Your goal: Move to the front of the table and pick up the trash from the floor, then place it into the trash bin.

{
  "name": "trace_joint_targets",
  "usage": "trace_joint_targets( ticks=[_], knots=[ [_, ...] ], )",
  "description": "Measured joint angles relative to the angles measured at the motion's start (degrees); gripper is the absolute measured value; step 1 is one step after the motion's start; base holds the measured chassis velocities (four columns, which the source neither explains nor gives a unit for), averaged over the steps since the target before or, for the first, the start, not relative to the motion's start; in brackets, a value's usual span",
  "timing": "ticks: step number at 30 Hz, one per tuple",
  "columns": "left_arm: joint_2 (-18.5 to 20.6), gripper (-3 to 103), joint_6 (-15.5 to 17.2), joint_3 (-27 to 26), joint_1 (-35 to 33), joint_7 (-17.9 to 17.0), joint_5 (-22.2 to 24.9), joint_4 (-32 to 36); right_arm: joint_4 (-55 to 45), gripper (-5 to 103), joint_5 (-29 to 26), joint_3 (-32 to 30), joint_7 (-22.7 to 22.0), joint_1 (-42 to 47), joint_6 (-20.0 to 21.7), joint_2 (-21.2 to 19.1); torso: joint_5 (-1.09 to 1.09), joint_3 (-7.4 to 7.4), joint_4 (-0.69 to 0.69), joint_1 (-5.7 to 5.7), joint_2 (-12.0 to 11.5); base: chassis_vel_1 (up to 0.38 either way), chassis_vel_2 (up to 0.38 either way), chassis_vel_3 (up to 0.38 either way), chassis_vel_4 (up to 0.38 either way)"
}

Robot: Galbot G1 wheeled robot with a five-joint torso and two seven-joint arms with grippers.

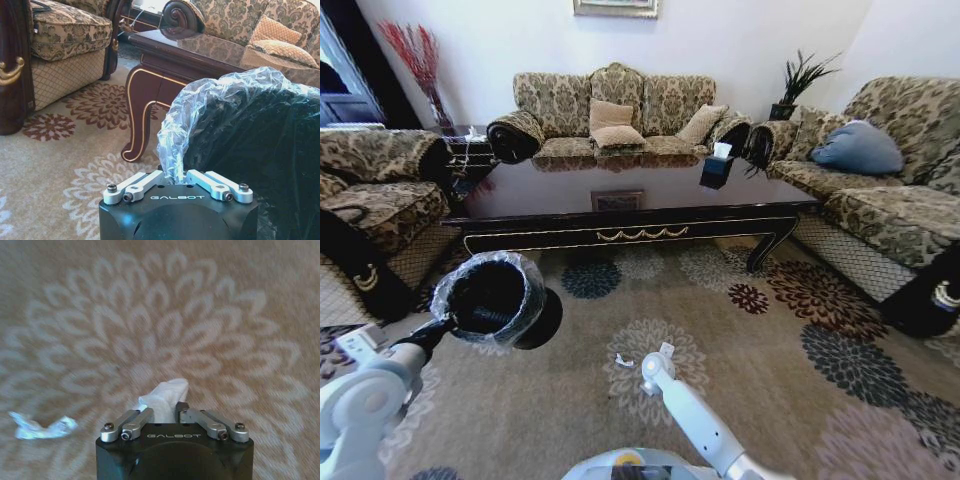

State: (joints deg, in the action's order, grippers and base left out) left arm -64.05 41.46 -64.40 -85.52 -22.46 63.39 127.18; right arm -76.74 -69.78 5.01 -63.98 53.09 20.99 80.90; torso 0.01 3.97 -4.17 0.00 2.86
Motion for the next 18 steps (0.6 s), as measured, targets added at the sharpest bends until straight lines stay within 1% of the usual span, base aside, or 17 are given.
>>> trace_joint_targets(
  ticks=[1,2,3,4,5,7,8,9,10,12,13,15,16,18],
  knots=[
    [0.0,2,0.0,0.2,0.0,0.0,0.0,0.0,-1.0,15,0.5,0.5,0.1,0.1,-0.3,-0.4,0.0,0.0,0.0,0.0,0.0,0.0,0.0,0.0,0.0],
    [-0.2,2,0.0,0.8,-0.1,0.0,-0.3,0.0,-3.1,10,1.9,1.5,0.7,0.2,-0.9,-1.4,0.0,0.0,0.0,0.0,0.0,0.0,0.0,0.0,0.0],
    [-0.2,2,0.0,0.8,-0.1,0.0,-0.3,0.0,-3.1,10,1.9,1.5,0.7,0.2,-0.9,-1.4,0.0,0.0,0.0,0.0,0.0,0.0,0.0,0.0,0.0],
    [-0.4,2,0.0,1.2,-0.1,0.0,-0.6,0.0,-4.6,5,2.7,2.2,1.2,0.2,-1.3,-2.1,0.0,0.0,0.0,0.0,0.0,0.0,0.0,0.0,0.0],
    [-0.6,2,0.0,1.8,-0.2,0.0,-1.0,0.0,-7.1,2,3.8,3.5,1.9,0.3,-1.8,-3.2,0.0,0.0,0.0,0.0,0.0,0.0,0.0,0.0,0.0],
    [-1.1,2,0.0,3.2,-0.2,0.0,-1.6,0.0,-12.1,1,4.4,5.4,2.4,0.1,-2.6,-5.0,0.0,0.0,0.0,0.0,0.0,0.0,0.0,0.0,0.0],
    [-1.3,2,0.0,4.0,-0.3,0.0,-2.0,0.0,-14.3,1,4.4,6.1,2.6,-0.2,-2.9,-5.6,0.0,0.0,-0.01,0.0,0.0,0.0,0.0,0.0,0.0],
    [-1.3,2,0.0,4.0,-0.3,0.0,-2.0,0.0,-14.3,1,4.4,6.1,2.6,-0.2,-2.9,-5.6,0.0,0.0,-0.01,0.0,0.0,0.0,0.0,0.0,0.0],
    [-1.6,2,0.0,5.2,-0.3,0.0,-2.7,0.0,-17.6,0,4.4,7.1,3.0,-0.9,-3.5,-6.4,0.0,0.0,0.0,0.0,0.0,0.0,0.0,0.0,0.0],
    [-1.9,2,0.0,7.2,-0.5,0.0,-4.0,-0.2,-21.9,0,4.9,8.5,5.1,-2.2,-5.4,-7.6,0.01,0.0,0.0,0.0,0.0,0.0,0.0,0.0,0.0],
    [-2.2,2,0.0,9.4,-0.7,0.0,-5.3,-0.6,-24.8,0,6.3,9.8,7.6,-3.8,-7.8,-8.5,0.0,0.0,0.0,0.0,0.0,0.0,0.0,0.0,0.0],
    [-2.6,2,-0.1,12.3,-0.7,-0.1,-7.2,-1.4,-27.5,0,9.1,12.3,11.6,-7.0,-11.5,-9.8,0.0,0.0,0.0,0.0,0.0,0.0,0.0,0.0,0.0],
    [-2.6,2,-0.1,12.3,-0.7,-0.1,-7.2,-1.4,-27.5,0,9.1,12.3,11.6,-7.0,-11.5,-9.8,0.0,0.0,0.0,0.0,0.0,0.0,0.0,0.0,0.0],
    [-2.8,2,-0.2,14.7,-0.5,-0.1,-9.0,-2.3,-29.0,0,11.4,15.0,15.6,-11.1,-15.4,-10.9,-0.01,0.0,0.0,0.0,0.0,0.0,0.0,0.0,0.0]
  ],
)
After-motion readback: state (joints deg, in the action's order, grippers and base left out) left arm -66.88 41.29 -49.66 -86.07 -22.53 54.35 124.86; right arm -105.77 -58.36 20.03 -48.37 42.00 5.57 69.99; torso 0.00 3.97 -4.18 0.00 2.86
